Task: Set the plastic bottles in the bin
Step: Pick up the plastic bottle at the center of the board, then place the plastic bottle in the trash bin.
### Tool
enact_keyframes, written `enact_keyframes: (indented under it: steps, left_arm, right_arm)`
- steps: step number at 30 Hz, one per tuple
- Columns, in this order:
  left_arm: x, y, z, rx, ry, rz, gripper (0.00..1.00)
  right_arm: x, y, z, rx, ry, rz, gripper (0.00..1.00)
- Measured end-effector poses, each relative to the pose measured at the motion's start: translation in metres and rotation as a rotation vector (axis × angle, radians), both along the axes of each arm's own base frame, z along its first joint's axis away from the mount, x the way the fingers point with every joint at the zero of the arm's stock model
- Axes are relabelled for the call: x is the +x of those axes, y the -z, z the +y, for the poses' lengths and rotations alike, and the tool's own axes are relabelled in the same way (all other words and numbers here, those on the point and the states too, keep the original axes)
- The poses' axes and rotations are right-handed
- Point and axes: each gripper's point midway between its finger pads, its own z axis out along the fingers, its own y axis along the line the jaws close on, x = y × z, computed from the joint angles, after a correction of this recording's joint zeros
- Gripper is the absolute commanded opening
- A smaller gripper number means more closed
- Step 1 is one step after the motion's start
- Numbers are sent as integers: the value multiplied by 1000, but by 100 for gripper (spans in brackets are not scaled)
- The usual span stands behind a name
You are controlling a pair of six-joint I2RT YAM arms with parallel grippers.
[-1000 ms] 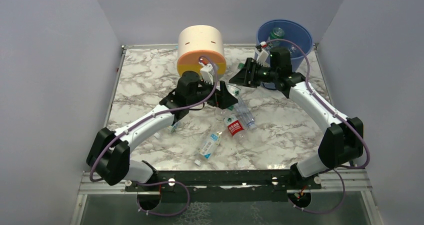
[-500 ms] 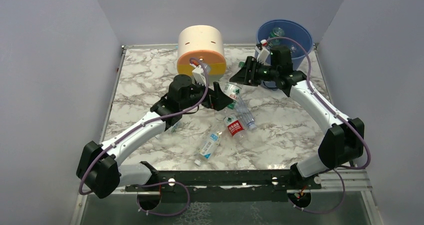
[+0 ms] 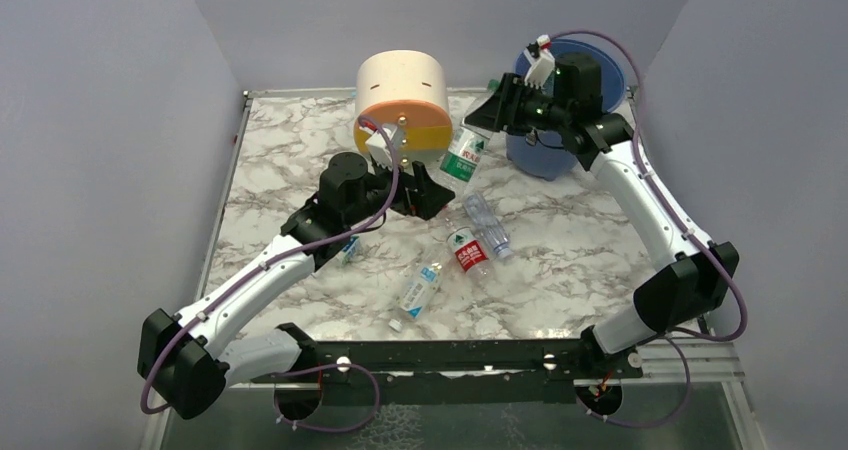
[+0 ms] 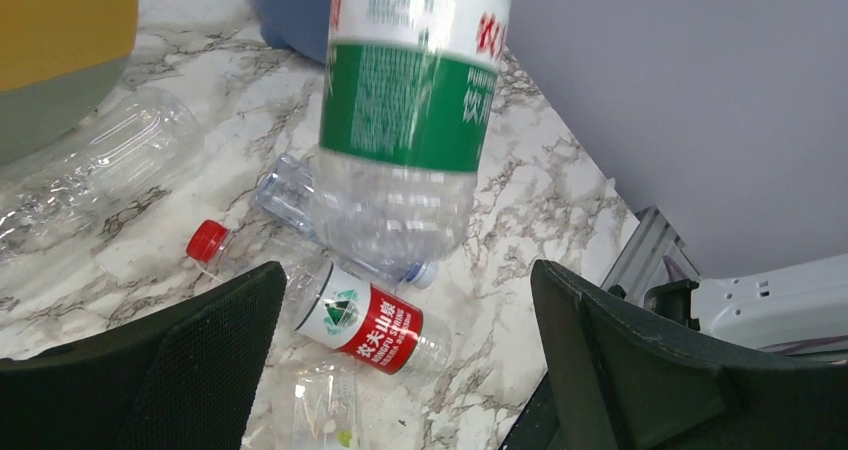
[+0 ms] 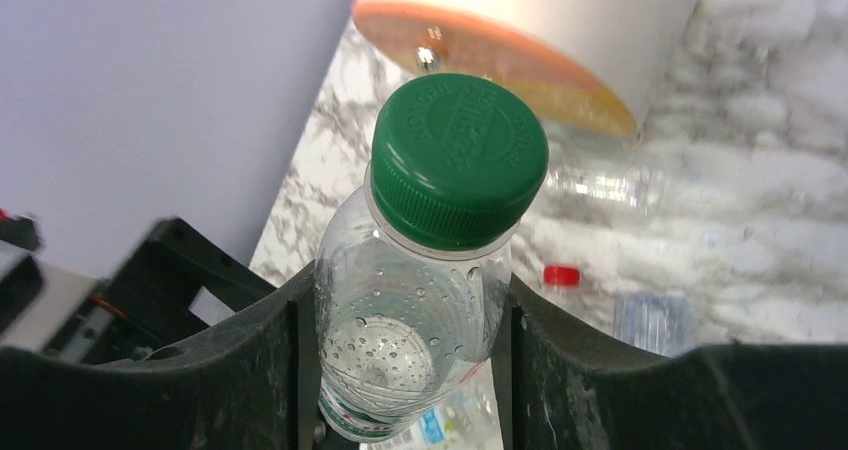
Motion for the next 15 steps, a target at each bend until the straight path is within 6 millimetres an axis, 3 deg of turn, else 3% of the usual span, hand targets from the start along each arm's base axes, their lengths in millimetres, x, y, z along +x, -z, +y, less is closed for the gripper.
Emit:
enact_keyframes:
  steps: [4,8,15]
  left_arm:
    - [1,3,2,12,-7,2,99]
    - [0,2,3,13,-11,1,99]
    - [-1,-3,6,13,-15,-18,99]
  right_arm:
    - [19,-44,-3,-4,38,-112,53]
    - [40,-74,-16,-35,111,-196,54]
    - [77,-93,-71,-106,305,-260,54]
